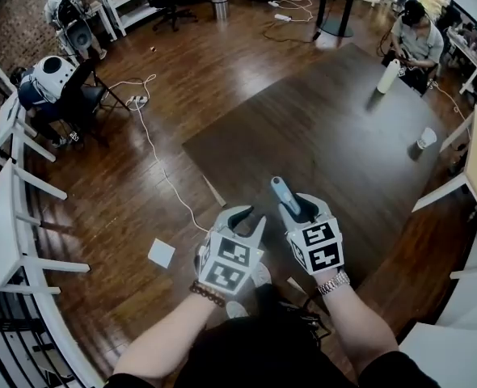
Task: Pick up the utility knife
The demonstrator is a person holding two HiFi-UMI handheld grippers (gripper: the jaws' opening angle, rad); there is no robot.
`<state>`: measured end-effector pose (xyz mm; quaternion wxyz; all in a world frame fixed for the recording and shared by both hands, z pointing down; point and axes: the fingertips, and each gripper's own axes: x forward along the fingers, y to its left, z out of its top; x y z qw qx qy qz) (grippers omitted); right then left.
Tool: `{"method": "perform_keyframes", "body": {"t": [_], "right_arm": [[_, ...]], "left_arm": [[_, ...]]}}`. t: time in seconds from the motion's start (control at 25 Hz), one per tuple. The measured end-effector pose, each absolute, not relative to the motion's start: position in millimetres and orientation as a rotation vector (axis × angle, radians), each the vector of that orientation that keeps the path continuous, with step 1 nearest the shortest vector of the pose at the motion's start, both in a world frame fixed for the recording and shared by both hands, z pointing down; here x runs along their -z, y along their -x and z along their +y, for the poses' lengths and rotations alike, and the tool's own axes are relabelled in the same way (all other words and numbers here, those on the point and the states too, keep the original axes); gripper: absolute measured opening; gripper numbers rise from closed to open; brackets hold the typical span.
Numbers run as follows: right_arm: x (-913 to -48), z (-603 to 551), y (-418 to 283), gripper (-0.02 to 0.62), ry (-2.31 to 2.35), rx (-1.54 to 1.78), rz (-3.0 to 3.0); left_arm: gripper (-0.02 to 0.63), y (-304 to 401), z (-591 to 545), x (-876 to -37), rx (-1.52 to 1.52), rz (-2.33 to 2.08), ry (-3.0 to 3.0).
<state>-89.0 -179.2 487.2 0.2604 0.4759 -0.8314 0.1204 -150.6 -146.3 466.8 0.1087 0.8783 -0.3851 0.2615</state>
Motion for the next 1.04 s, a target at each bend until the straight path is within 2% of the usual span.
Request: {"method": "perform_keyframes", "body": {"t": [1.04], "right_arm": [[-450, -128, 86, 0.129, -1.338, -0.229, -2.274]], "left_arm": [[0.118, 154, -112, -434, -0.763, -1.171, -2.656]]}}
